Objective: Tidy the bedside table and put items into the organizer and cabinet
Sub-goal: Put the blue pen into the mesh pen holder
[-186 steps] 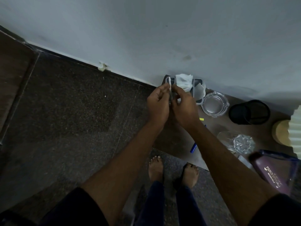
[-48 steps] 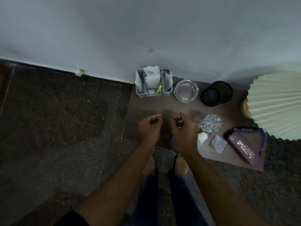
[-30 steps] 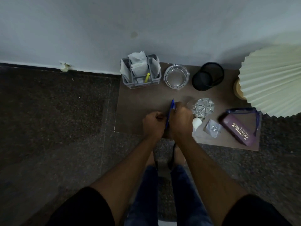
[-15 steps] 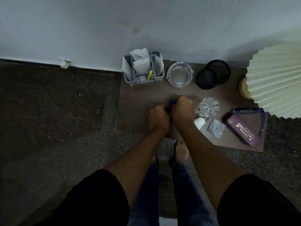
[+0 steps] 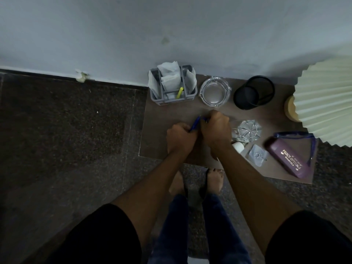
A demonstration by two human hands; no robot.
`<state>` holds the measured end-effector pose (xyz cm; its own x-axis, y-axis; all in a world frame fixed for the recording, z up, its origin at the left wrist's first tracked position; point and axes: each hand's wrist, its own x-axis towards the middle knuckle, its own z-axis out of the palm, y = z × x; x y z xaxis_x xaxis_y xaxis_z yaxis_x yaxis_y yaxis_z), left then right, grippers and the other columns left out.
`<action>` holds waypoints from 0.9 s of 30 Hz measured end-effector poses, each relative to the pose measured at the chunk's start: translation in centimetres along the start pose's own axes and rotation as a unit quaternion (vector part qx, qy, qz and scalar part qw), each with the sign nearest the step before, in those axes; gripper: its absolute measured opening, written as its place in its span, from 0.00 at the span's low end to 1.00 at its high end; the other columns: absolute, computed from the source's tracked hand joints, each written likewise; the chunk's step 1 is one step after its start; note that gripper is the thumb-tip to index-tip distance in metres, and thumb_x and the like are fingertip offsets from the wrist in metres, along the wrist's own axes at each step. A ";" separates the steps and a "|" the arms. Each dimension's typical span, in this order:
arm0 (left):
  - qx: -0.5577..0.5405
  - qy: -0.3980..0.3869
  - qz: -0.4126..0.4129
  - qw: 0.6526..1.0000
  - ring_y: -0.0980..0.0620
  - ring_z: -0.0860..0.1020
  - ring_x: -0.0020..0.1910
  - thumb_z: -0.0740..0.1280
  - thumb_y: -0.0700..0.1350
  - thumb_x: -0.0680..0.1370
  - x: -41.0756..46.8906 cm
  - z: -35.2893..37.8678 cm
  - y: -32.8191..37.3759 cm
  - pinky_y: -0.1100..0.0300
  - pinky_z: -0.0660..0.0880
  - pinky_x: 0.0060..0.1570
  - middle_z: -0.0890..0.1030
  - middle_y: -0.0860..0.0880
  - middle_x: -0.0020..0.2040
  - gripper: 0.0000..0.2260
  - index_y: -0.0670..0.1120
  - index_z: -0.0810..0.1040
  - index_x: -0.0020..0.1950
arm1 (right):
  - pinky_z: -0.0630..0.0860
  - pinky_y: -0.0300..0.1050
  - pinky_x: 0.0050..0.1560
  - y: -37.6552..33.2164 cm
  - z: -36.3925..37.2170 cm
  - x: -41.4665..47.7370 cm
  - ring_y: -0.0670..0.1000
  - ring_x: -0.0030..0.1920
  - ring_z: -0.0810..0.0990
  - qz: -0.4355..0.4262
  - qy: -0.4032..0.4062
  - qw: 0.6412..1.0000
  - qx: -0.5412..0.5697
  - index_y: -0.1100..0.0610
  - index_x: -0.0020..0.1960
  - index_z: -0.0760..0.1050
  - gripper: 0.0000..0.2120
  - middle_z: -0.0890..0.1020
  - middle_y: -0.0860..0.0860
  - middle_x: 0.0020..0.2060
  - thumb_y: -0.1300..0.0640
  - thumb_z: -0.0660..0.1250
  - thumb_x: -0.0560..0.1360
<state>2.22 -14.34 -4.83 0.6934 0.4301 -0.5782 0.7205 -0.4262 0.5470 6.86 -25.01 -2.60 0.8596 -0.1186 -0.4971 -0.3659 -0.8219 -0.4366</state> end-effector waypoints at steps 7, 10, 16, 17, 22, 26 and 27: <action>-0.135 -0.037 0.004 0.990 0.51 0.84 0.40 0.78 0.38 0.71 -0.2 -2.8 -1.3 0.59 0.82 0.44 0.86 0.45 0.41 0.06 0.45 0.84 0.45 | 0.83 0.50 0.47 -0.1 -1.6 -0.5 0.50 0.40 0.84 -0.057 0.005 0.983 0.176 0.54 0.45 0.82 0.01 0.84 0.48 0.37 0.59 0.71 0.75; -0.233 -0.107 -0.034 0.966 0.54 0.85 0.38 0.75 0.34 0.73 -1.1 -4.9 -1.2 0.64 0.83 0.41 0.86 0.38 0.47 0.09 0.38 0.84 0.54 | 0.85 0.51 0.48 -0.2 -2.3 -0.4 0.55 0.43 0.86 0.052 -0.018 0.935 0.349 0.61 0.49 0.82 0.04 0.86 0.55 0.40 0.61 0.72 0.76; -0.351 -0.190 -0.100 0.911 0.48 0.87 0.44 0.72 0.34 0.76 -2.7 -7.9 -1.0 0.58 0.85 0.44 0.87 0.40 0.50 0.12 0.38 0.82 0.59 | 0.81 0.41 0.39 -0.9 -3.7 -0.5 0.51 0.38 0.83 0.147 -0.081 0.825 0.540 0.70 0.58 0.79 0.13 0.84 0.63 0.47 0.61 0.70 0.78; -0.355 -0.192 -0.101 0.909 0.48 0.87 0.44 0.72 0.34 0.76 -2.9 -8.1 -1.1 0.59 0.84 0.42 0.87 0.40 0.50 0.12 0.38 0.82 0.59 | 0.82 0.40 0.40 -1.1 -3.8 -0.6 0.50 0.38 0.83 0.145 -0.088 0.819 0.548 0.69 0.57 0.79 0.12 0.85 0.62 0.45 0.61 0.69 0.79; -0.375 -0.185 -0.100 0.903 0.48 0.87 0.42 0.72 0.35 0.76 -3.7 -8.5 -1.3 0.61 0.83 0.40 0.87 0.40 0.49 0.10 0.39 0.83 0.57 | 0.83 0.39 0.43 -2.2 -3.7 -0.8 0.48 0.38 0.84 0.134 -0.108 0.800 0.575 0.65 0.52 0.81 0.07 0.85 0.56 0.40 0.61 0.68 0.80; -0.384 -0.190 -0.093 0.899 0.48 0.87 0.42 0.71 0.34 0.76 -4.5 -8.7 -1.3 0.60 0.83 0.40 0.87 0.39 0.49 0.10 0.38 0.83 0.57 | 0.83 0.38 0.42 -2.8 -3.4 -0.8 0.48 0.39 0.85 0.161 -0.132 0.770 0.603 0.63 0.49 0.81 0.05 0.85 0.55 0.39 0.62 0.68 0.79; -0.387 -0.192 -0.090 0.898 0.48 0.87 0.42 0.71 0.34 0.76 -4.6 -8.8 -1.3 0.61 0.83 0.40 0.87 0.39 0.49 0.10 0.38 0.83 0.57 | 0.83 0.37 0.42 -2.9 -3.3 -0.7 0.48 0.39 0.85 0.168 -0.137 0.766 0.606 0.63 0.49 0.81 0.05 0.85 0.55 0.39 0.62 0.68 0.79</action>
<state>-1.80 -8.81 2.46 0.6169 0.0682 -0.7841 0.7155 0.3664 0.5948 8.55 -24.36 1.50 0.5983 0.0473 -0.7999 -0.7545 0.3693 -0.5425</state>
